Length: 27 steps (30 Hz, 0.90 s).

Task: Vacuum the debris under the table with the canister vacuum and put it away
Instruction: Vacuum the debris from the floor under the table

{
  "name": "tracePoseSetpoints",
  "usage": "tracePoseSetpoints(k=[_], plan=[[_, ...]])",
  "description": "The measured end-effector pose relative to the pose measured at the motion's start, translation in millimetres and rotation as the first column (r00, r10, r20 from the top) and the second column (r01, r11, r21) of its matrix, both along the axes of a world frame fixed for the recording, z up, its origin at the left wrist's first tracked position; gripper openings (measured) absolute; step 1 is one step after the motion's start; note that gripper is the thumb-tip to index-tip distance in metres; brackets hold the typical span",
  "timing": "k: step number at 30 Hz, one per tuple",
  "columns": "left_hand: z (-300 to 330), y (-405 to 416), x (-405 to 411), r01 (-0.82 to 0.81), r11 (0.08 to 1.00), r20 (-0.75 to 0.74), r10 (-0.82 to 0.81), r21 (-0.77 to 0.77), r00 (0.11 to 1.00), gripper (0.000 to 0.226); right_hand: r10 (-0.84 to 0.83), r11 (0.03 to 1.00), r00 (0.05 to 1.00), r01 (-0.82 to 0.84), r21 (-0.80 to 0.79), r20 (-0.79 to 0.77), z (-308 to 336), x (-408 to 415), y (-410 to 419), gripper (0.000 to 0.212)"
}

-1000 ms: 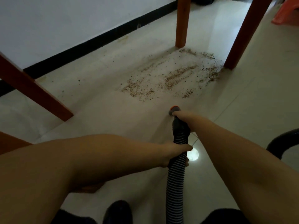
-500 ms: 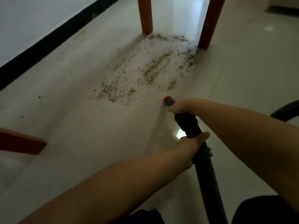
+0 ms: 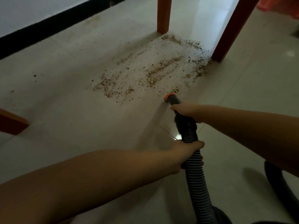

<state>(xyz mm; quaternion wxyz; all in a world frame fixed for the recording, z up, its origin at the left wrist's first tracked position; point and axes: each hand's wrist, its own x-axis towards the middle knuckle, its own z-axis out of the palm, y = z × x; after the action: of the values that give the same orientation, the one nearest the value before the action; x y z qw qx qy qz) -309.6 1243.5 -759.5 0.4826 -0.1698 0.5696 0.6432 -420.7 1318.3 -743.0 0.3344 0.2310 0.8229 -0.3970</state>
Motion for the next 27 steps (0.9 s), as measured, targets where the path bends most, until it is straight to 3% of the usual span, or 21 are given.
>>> tracePoseSetpoints(k=[4, 9, 15, 24, 27], plan=[[-8, -10, 0, 0.009, 0.994, 0.003, -0.009, -0.112, 1.0, 0.019, -0.106, 0.994, 0.992, 0.104, -0.027, -0.073, -11, 8, -8, 0.048], [5, 7, 0, -0.108, 0.987, -0.007, 0.108, -0.12, 0.994, 0.028, -0.019, 0.989, 0.999, 0.015, -0.147, -0.028, -1, 5, 0, 0.049], [9, 29, 7, -0.125, 0.98, 0.04, 0.133, -0.152, 0.99, 0.021, 0.035, 0.98, 0.999, -0.04, -0.197, -0.028, -2, 9, 22, 0.031], [0, 74, 9, -0.161, 0.987, 0.088, 0.16, 0.005, 0.983, 0.018, -0.067, 0.992, 0.997, 0.062, -0.109, -0.045, -18, 8, 76, 0.047], [0, 81, 1, -0.127, 0.99, 0.103, 0.12, 0.062, 0.987, 0.017, -0.125, 0.984, 0.99, 0.116, -0.137, -0.063, -16, 5, 88, 0.04]])
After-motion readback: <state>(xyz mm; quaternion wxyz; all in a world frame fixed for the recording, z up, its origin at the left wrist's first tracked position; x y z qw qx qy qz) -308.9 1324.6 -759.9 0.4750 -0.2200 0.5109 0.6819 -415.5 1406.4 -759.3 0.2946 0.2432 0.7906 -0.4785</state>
